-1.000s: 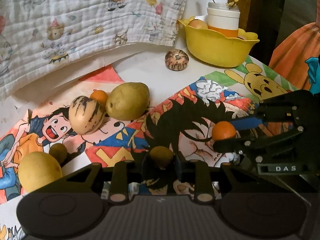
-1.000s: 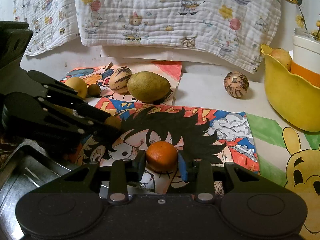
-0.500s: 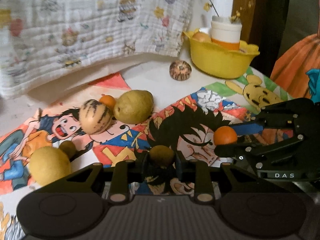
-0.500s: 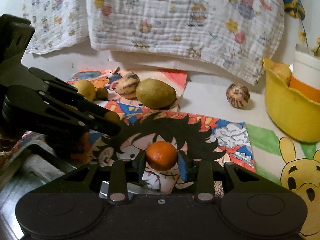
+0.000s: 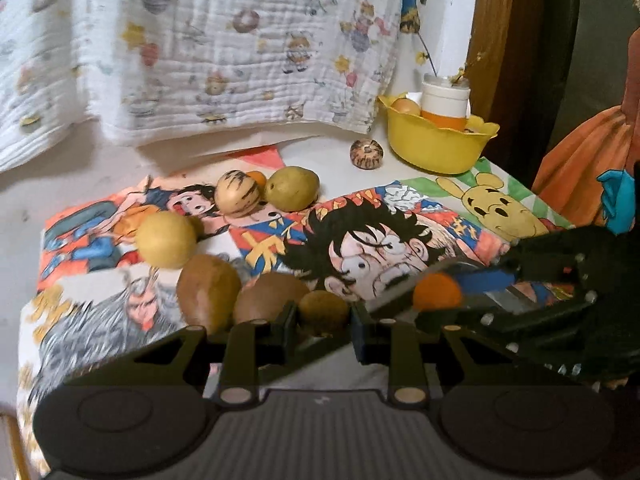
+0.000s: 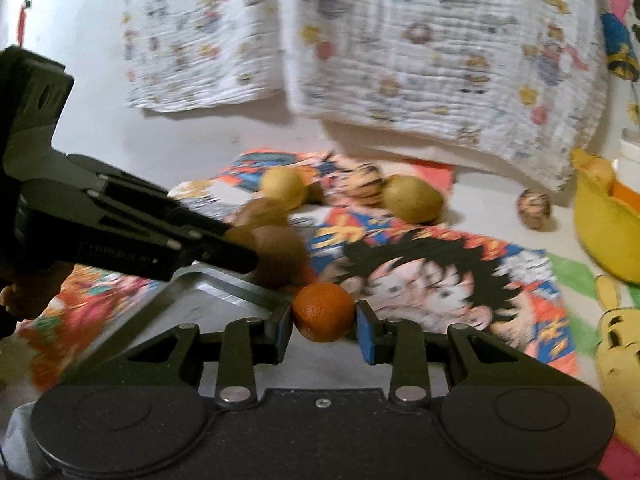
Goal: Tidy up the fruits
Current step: 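Carry the mandarin with the right tool while the left tool carries the brown fruit over the tray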
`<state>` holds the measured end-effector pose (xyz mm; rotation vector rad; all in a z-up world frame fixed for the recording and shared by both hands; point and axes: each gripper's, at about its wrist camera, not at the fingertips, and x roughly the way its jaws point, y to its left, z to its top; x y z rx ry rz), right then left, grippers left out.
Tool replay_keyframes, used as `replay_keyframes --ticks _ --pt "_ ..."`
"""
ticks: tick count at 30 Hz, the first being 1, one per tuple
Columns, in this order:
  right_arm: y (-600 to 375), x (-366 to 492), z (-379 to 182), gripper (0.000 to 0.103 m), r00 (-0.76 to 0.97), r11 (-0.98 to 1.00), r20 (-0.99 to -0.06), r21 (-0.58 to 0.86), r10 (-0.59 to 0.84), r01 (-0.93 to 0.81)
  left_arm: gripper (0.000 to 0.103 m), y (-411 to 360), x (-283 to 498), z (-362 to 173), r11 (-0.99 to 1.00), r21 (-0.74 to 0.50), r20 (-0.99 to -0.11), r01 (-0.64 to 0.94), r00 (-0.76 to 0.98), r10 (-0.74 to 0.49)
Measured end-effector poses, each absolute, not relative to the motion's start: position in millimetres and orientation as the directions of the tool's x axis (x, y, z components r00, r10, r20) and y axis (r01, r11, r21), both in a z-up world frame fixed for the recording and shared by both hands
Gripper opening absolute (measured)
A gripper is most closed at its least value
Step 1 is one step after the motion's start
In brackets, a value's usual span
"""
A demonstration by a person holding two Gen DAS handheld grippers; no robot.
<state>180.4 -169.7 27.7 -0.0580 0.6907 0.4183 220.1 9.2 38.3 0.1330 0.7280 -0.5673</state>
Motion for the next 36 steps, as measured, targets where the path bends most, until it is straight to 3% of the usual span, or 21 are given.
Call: replay_keyframes --ticks 17,36 --pt "-129 103 15 0.036 0.610 0.878 -0.679 0.109 0.409 -0.467 0.031 43 125 13 0.857 -0.124 -0.684 0.501 0.582 -0.439" --pt "-129 93 4 0.040 0.596 0.896 -0.707 0.122 0.380 -0.427 0.032 50 112 -5 0.875 -0.130 -0.729 0.467 0.553 -0.403"
